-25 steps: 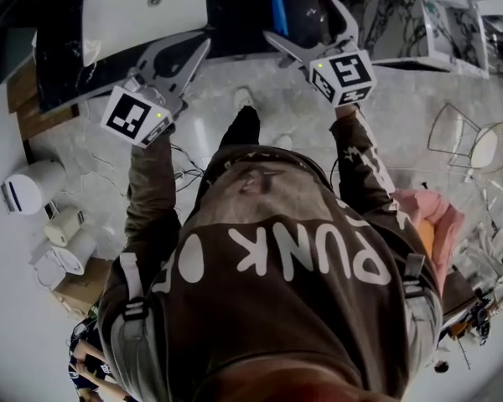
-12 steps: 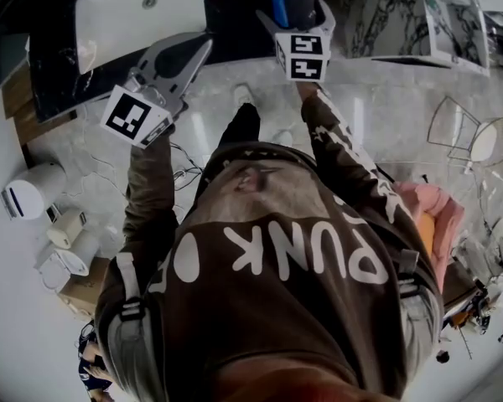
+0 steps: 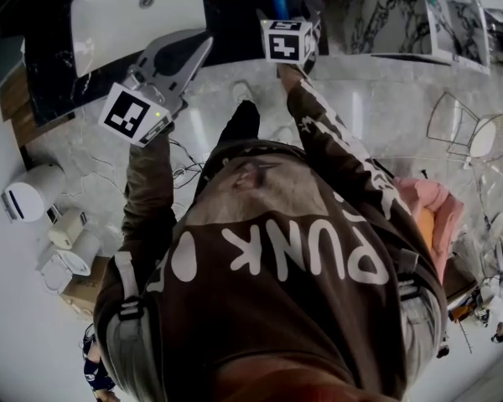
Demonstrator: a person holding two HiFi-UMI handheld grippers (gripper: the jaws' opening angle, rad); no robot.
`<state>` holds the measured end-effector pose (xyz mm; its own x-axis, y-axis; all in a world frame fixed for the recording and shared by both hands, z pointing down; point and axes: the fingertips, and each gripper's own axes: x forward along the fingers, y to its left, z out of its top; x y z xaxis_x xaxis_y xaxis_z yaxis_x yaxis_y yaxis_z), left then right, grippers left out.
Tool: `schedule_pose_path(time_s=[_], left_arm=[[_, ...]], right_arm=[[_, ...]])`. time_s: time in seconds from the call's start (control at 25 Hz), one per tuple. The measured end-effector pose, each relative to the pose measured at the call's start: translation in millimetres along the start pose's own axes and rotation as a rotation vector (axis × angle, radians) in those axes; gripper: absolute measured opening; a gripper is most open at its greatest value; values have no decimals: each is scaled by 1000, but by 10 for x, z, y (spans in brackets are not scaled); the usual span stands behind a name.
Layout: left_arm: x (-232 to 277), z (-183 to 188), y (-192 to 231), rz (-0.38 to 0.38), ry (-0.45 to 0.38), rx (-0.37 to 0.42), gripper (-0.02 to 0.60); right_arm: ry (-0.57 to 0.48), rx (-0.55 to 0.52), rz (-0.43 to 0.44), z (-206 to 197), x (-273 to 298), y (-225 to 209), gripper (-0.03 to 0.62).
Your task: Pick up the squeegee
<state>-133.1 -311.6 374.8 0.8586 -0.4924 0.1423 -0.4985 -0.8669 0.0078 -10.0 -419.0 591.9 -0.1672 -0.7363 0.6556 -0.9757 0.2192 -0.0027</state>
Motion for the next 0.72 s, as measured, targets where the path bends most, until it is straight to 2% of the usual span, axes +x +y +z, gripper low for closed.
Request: schedule_pose_path(time_s=[0.16,0.4,0.56,0.72], left_arm=[[-11,2,24,-1,-7,-5,3],[7,17,30,-6,-9,-8,3],[39,31,12,-10,-11,-2,3],[44,50,3,-9,-8,7,3]], right_arm=[[70,28,-18,-109,79,-53,311],[92,29,-7,-117,107,-30,293],[86,0,27,-113,111,55,233],[61,-30,7,-56,95,43,159]])
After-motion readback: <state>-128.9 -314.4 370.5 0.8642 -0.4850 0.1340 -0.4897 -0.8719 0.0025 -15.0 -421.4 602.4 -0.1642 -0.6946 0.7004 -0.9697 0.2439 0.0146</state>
